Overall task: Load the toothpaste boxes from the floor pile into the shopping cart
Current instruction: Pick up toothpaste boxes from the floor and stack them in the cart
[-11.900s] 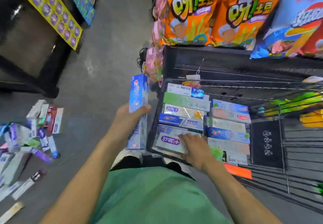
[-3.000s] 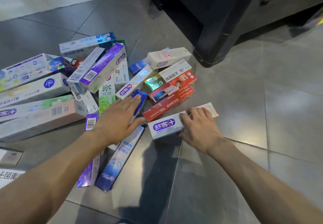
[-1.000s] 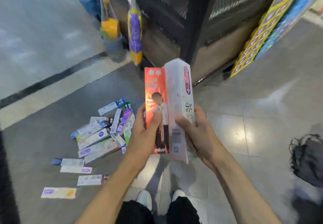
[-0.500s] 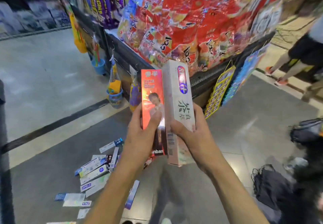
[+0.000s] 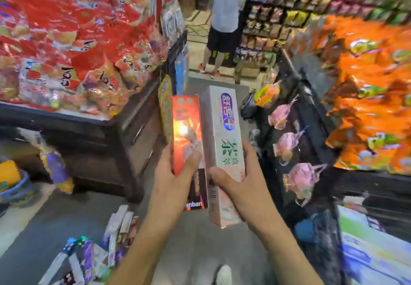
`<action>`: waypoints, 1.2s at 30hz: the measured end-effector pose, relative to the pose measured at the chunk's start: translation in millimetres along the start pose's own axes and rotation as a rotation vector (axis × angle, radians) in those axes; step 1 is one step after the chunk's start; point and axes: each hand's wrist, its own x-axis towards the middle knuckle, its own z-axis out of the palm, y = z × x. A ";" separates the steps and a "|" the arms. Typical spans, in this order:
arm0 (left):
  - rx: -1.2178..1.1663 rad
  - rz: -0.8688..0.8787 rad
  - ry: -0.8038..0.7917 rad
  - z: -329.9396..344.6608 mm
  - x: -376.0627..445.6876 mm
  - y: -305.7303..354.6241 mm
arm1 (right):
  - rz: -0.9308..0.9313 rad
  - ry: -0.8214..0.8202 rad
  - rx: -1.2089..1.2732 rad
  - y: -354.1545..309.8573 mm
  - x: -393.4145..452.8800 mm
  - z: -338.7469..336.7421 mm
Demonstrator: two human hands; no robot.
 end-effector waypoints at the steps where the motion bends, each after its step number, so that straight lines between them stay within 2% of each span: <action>1: 0.003 -0.016 -0.070 18.1 -4.7 -1.9 | 0.004 0.068 0.001 -0.8 -13.4 -16.4; 11: 0.012 -0.149 -0.685 224.9 -99.6 -39.5 | 0.014 0.670 0.026 -0.7 -165.5 -194.7; 18: 0.010 -0.181 -0.931 373.8 -217.7 -69.7 | 0.030 0.952 0.049 6.3 -284.6 -330.9; 26: 0.000 -0.304 -1.061 498.8 -317.3 -90.3 | 0.103 1.048 -0.013 7.9 -381.2 -457.5; 31: 0.047 -0.346 -1.076 551.1 -328.0 -112.4 | 0.211 1.030 -0.003 24.6 -393.1 -516.1; 36: 0.145 -0.285 -1.040 599.0 -324.6 -138.6 | 0.310 0.979 -0.021 37.7 -375.1 -572.9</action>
